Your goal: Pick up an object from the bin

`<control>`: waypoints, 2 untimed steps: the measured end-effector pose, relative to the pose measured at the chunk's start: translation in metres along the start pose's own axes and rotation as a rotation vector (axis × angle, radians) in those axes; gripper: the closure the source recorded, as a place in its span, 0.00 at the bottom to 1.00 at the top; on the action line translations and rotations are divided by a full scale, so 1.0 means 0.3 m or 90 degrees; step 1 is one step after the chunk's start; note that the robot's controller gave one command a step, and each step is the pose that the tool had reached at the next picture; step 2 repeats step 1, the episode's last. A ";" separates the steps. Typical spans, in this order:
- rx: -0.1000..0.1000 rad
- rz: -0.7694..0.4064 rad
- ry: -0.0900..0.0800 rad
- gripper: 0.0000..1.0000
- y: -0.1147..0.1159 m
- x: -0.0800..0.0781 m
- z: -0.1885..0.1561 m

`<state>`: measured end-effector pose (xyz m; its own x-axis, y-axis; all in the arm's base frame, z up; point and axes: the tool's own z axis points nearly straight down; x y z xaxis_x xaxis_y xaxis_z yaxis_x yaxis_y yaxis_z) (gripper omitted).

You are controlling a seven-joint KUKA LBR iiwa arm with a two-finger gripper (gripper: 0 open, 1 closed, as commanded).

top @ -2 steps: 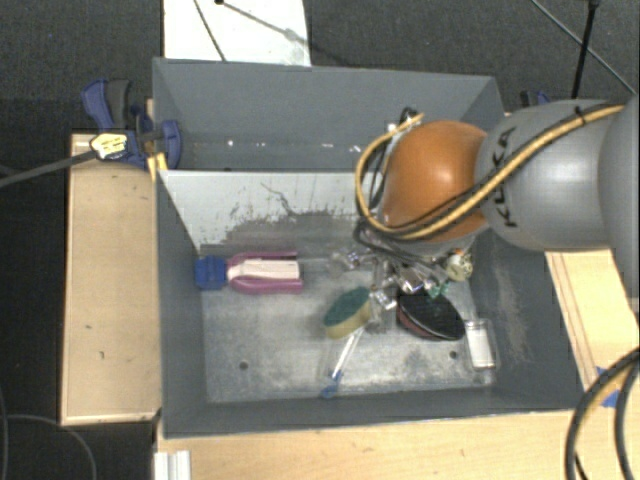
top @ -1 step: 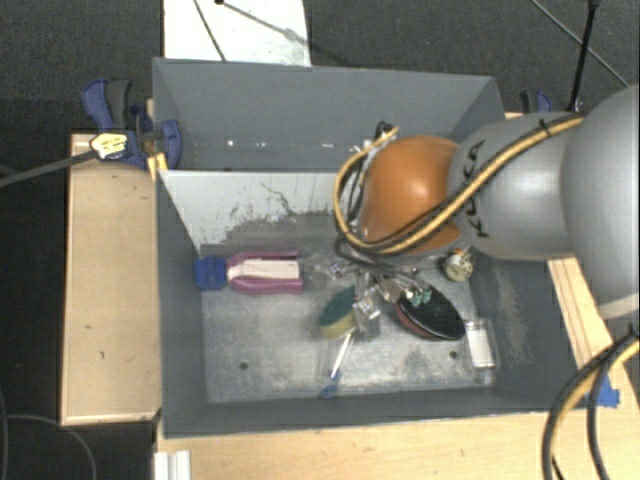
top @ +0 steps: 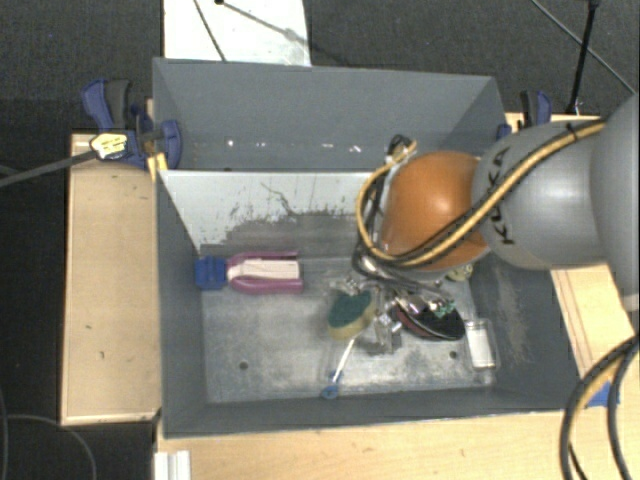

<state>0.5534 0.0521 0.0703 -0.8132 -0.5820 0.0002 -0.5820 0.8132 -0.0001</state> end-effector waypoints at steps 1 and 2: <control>0.000 0.001 -0.002 1.00 0.002 -0.005 -0.002; 0.000 0.001 -0.002 1.00 0.002 -0.005 -0.002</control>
Offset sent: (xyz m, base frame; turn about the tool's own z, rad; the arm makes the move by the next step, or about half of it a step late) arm 0.0000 0.0000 0.0000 0.0000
